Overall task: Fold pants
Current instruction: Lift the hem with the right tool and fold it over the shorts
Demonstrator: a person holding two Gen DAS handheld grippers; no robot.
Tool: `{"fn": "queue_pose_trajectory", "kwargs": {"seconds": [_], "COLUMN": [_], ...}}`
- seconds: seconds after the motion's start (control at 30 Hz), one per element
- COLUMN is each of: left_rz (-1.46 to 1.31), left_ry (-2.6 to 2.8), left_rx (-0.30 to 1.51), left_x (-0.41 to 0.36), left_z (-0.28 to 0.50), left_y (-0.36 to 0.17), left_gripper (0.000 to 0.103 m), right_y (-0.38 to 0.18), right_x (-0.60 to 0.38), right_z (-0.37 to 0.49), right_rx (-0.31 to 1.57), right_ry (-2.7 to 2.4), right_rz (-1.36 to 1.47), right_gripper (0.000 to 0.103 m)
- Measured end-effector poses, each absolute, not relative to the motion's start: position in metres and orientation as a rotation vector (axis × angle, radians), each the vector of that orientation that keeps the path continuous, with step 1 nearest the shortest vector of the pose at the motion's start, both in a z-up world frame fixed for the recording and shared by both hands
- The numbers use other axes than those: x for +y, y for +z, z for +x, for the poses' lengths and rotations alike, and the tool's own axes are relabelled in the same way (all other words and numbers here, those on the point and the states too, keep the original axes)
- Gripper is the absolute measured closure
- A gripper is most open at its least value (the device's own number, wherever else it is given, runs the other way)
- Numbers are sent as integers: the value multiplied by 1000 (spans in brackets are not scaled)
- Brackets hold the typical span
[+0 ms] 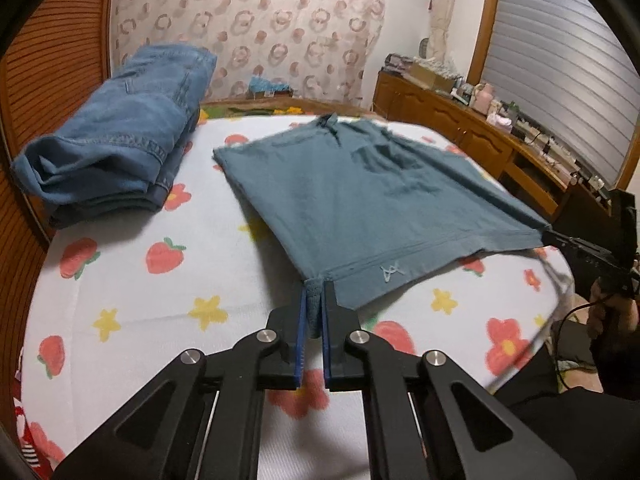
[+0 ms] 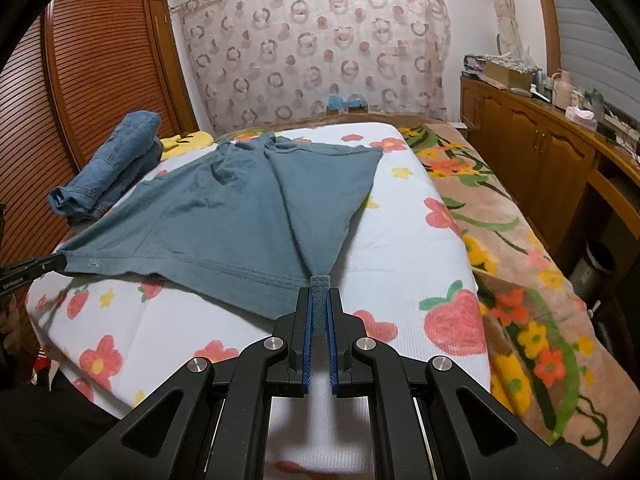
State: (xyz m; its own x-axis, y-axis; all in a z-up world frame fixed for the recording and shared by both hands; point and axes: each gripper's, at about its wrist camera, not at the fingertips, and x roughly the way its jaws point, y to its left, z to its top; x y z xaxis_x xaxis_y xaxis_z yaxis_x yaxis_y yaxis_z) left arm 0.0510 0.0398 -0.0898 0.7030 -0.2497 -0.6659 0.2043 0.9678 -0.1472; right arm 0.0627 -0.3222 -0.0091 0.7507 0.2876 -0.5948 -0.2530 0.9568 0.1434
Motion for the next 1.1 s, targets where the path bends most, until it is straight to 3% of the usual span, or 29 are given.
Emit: {"fn": "queue_pose_trajectory", "kwargs": {"seconds": [0.47, 0.63, 0.9, 1.1], "left_rz": [-87, -57, -36, -15], "left_ry": [-247, -217, -196, -177], "left_rx": [756, 734, 683, 694], "left_x": [44, 44, 53, 55], "left_z": [32, 33, 39, 50], "left_y": [-84, -79, -69, -75], "left_gripper": [94, 80, 25, 22], "right_y": [17, 18, 22, 21], "right_x": [-323, -314, -284, -252], "right_z": [43, 53, 69, 83], "right_rx": [589, 575, 543, 527], "right_ry": [356, 383, 464, 559], "right_rz": [46, 42, 19, -13], "right_gripper": [97, 97, 97, 97]}}
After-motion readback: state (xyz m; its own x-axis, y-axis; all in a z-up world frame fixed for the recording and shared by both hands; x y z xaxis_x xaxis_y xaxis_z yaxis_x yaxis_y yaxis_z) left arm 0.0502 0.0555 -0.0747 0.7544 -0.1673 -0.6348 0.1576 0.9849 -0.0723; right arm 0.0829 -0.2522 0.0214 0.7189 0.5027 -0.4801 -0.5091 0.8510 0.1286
